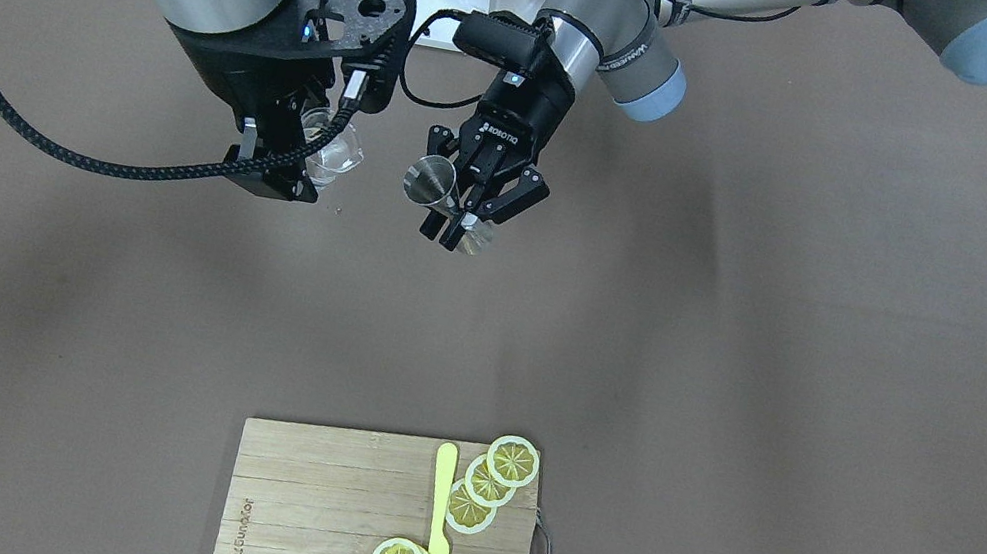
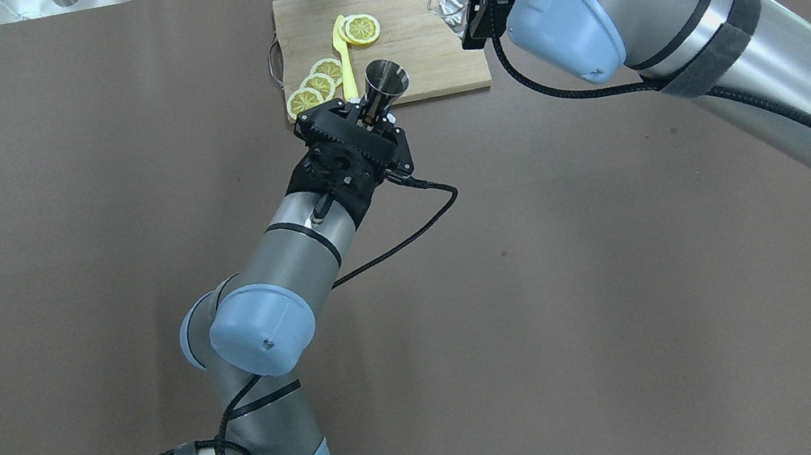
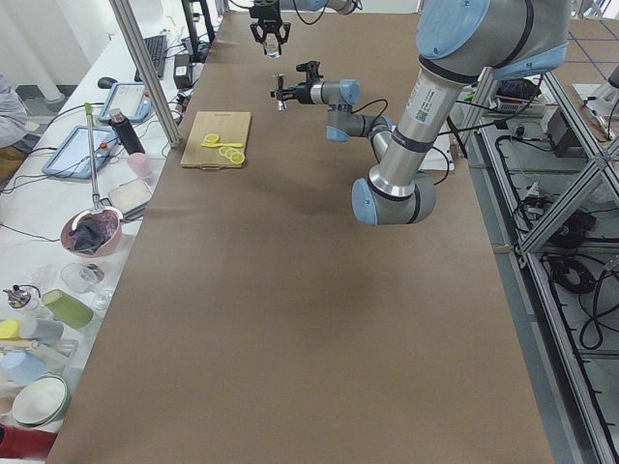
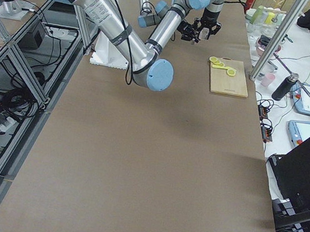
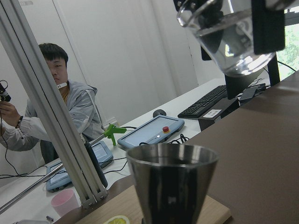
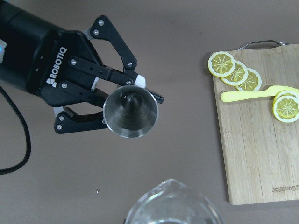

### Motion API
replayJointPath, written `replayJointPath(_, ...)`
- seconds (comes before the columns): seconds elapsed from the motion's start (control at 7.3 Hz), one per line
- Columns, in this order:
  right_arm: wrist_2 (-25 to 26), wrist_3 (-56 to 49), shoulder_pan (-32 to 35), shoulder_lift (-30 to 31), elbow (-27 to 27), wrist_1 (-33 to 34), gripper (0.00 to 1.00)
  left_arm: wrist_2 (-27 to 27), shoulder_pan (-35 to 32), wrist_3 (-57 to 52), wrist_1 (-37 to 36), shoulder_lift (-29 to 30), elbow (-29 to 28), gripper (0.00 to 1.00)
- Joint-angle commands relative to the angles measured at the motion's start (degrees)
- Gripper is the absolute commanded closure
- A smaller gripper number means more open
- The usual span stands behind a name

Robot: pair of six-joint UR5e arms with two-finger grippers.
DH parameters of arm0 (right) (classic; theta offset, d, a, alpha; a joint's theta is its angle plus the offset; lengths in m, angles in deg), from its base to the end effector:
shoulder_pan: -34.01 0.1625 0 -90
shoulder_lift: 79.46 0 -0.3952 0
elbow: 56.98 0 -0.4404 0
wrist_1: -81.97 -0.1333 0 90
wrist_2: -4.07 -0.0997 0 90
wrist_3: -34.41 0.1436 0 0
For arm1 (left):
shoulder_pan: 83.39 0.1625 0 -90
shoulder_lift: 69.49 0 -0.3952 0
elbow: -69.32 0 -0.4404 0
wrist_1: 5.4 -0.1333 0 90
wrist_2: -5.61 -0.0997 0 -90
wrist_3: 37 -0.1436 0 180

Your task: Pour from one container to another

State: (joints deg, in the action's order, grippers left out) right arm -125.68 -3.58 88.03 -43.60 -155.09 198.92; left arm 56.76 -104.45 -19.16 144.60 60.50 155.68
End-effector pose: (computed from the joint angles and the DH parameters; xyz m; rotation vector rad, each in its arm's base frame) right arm -0.3604 -0.5670 0.0368 0.6596 -0.7234 -1.4097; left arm 0.5812 -0.4632 0.0928 1.4919 0.7236 0.1072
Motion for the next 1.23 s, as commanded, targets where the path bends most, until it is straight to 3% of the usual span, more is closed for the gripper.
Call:
replayJointPath(0.0,2.6,-4.0,-0.8,-2.6,0.6,5.2,1.0,0.1,0.1,0.0,0.0,0.0,0.0,1.0)
replayJointPath(0.68,6.0,-7.2,-3.9,-8.7,5.9,9.3,1.0,0.1,0.1,0.0,0.7,0.0,-0.1,1.0)
replayJointPath(1.1,7.3,-9.5,-4.1,-9.3,6.1,12.6,1.0,0.1,0.1,1.6,0.8,0.1,-0.1,1.0)
